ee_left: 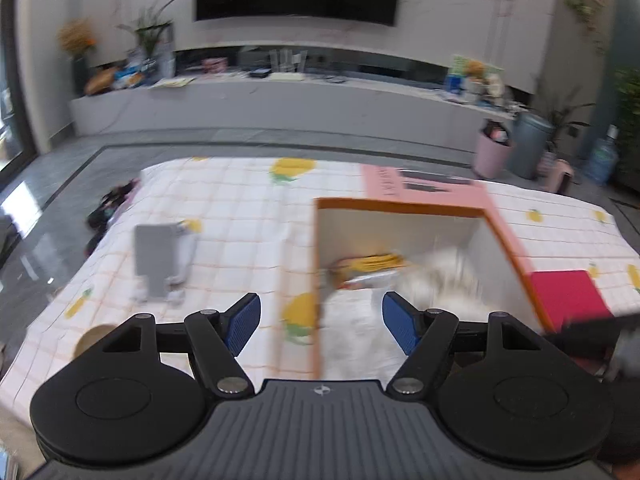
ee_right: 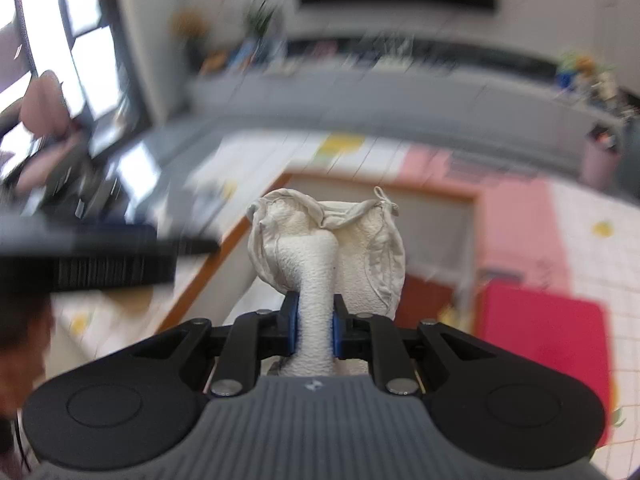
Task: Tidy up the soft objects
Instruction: 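Lower the beige cloth bag into the orange box and open the right tool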
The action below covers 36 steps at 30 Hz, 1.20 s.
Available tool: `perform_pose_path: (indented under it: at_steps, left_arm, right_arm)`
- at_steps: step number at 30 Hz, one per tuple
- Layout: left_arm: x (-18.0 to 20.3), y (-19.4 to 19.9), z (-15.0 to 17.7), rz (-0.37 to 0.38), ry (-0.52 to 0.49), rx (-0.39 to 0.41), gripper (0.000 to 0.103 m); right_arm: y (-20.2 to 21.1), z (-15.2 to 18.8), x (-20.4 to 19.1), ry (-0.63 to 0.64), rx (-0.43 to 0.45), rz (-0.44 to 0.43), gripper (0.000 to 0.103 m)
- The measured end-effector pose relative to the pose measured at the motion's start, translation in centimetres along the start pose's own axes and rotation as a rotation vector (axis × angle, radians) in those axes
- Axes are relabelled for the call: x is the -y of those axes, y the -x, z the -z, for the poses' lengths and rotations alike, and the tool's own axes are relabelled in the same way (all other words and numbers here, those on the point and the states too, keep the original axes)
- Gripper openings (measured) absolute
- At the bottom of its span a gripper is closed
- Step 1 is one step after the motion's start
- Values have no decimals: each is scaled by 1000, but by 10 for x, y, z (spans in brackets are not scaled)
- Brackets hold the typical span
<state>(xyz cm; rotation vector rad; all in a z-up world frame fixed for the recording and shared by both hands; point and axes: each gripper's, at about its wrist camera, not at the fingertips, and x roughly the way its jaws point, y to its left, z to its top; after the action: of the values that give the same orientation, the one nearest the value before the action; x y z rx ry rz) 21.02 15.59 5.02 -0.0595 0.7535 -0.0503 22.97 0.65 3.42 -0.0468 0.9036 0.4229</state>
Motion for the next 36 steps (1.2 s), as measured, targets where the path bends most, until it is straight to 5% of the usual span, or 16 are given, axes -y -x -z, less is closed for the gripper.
perform_pose_path:
  at_steps: [9, 16, 20, 30, 36]
  left_arm:
    - [-12, -6, 4, 46, 68, -31, 82]
    - [-12, -13, 6, 89, 71, -67, 82]
    - [-17, -21, 8, 151, 139, -106, 82]
    - [-21, -21, 8, 80, 110, -93, 82]
    - [-18, -27, 10, 68, 83, -103, 81]
  right_arm:
    - [-63, -12, -4, -17, -92, 124, 14]
    - [-15, -41, 18, -18, 57, 163, 15]
    - [-32, -51, 23, 56, -18, 253, 15]
    - [-110, -48, 33, 42, -246, 328, 17]
    - [-103, -39, 34, -19, -210, 269, 47]
